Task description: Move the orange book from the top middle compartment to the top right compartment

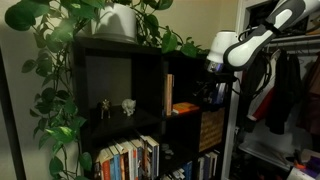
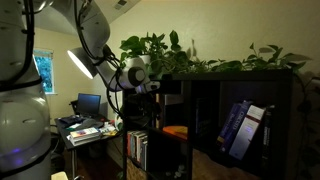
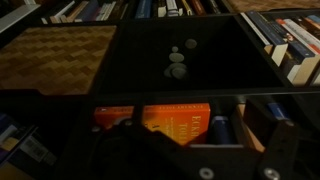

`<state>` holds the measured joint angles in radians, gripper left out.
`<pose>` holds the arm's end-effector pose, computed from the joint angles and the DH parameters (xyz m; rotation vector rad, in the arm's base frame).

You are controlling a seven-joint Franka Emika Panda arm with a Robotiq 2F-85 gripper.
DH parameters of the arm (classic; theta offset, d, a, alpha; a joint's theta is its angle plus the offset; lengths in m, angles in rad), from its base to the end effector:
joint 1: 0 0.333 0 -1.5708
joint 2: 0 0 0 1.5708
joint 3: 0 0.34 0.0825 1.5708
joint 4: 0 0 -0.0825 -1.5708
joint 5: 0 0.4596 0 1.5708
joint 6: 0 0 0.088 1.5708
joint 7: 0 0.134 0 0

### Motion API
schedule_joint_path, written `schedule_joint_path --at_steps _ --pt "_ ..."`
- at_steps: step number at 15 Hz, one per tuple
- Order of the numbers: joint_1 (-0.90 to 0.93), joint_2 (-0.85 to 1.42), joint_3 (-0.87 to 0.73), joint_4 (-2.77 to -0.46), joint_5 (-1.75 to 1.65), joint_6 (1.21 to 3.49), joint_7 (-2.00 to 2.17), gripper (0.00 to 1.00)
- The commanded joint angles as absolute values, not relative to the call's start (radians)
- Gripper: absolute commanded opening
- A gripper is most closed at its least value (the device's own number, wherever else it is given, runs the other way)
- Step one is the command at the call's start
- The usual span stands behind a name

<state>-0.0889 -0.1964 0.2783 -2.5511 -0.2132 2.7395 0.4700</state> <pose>0.5197 0.1024 0.3206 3.0309 -0.1437 0.6253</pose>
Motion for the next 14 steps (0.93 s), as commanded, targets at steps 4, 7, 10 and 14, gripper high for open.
schedule_joint_path --at_steps 4,7,10,14 --pt "-0.061 -0.178 0.245 -2.542 -0.223 2.767 0.463 1.00" --pt "-0.086 -0.125 0.232 -2.518 -0.268 2.844 0.480 1.00" --pt "-0.124 -0.041 0.233 -2.491 -0.278 2.945 0.476 1.00" --pt "-0.154 0.059 0.210 -2.428 -0.394 3.011 0.532 1.00"
